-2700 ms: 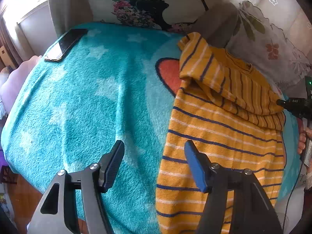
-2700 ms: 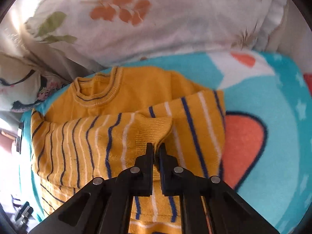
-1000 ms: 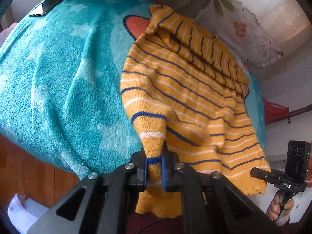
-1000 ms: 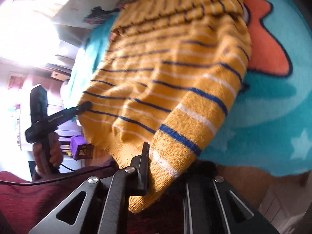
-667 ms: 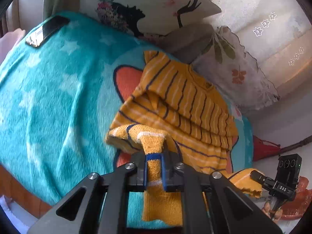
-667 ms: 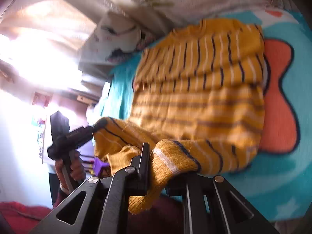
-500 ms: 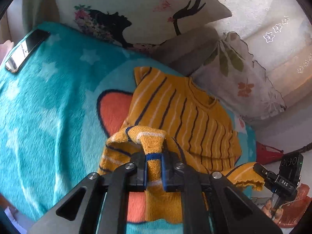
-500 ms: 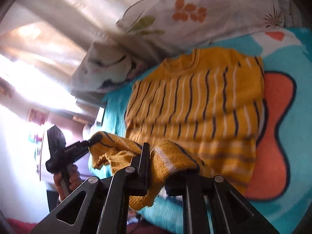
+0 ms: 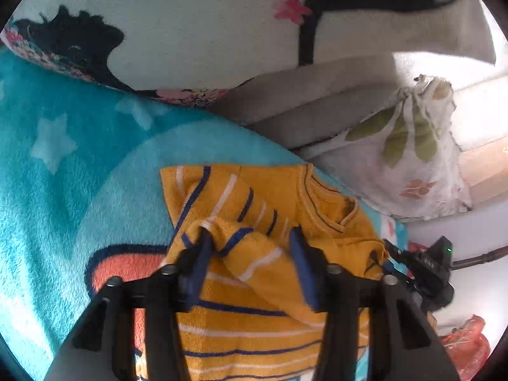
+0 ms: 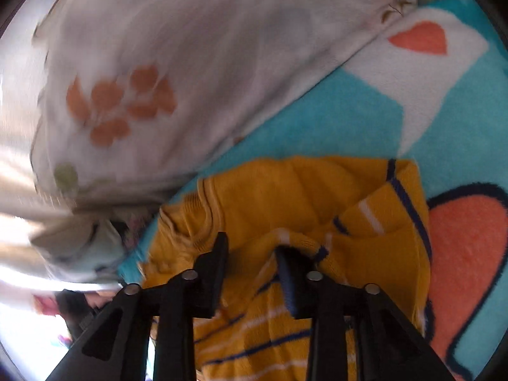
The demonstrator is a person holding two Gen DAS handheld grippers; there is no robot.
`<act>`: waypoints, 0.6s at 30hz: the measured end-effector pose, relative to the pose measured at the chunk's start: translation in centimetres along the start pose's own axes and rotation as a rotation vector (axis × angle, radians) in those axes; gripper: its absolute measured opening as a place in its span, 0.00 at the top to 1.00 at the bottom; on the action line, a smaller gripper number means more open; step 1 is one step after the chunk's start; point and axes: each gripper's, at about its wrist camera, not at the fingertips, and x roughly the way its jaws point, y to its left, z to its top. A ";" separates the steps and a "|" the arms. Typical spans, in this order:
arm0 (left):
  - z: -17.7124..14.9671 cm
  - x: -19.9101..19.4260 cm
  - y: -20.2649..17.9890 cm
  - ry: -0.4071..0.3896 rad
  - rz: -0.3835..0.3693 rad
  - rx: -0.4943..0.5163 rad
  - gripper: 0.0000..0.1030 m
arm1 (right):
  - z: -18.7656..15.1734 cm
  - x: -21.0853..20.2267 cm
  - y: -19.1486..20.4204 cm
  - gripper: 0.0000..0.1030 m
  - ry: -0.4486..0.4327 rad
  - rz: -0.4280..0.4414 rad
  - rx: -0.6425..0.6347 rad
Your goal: Fold small clothes
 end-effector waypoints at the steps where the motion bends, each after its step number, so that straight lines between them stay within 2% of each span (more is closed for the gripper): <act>1: 0.1 -0.2 0.2 -0.005 -0.006 -0.005 0.47 | 0.3 -0.1 -0.1 0.63 -0.010 0.003 0.011; 6: 0.3 -2.3 1.5 -0.067 0.020 -0.032 0.36 | 1.5 -1.0 -0.8 0.55 -0.068 0.010 0.067; 8: 0.2 -2.8 2.1 -0.067 0.041 -0.042 0.36 | 2.1 -2.6 -1.1 0.37 -0.127 -0.018 0.077; 10: -0.3 -3.3 2.7 -0.061 0.063 -0.038 0.36 | 2.3 -4.1 -1.3 0.34 -0.172 -0.009 0.090; 12: -1.2 -3.5 3.1 -0.046 0.090 -0.017 0.35 | 1.9 -5.2 -1.2 0.34 -0.164 -0.028 0.072; 14: -2.3 -3.3 3.5 -0.023 0.107 0.009 0.35 | 1.0 -6.0 -1.1 0.33 -0.147 -0.119 0.005; 17: -4.0 -2.8 3.7 0.008 0.113 0.060 0.33 | -2.2 -5.9 -1.2 0.33 -0.068 -0.226 -0.112; 18: -4.6 -2.5 3.7 0.017 0.114 0.077 0.31 | -2.8 -6.8 -2.8 0.33 -0.043 -0.235 -0.131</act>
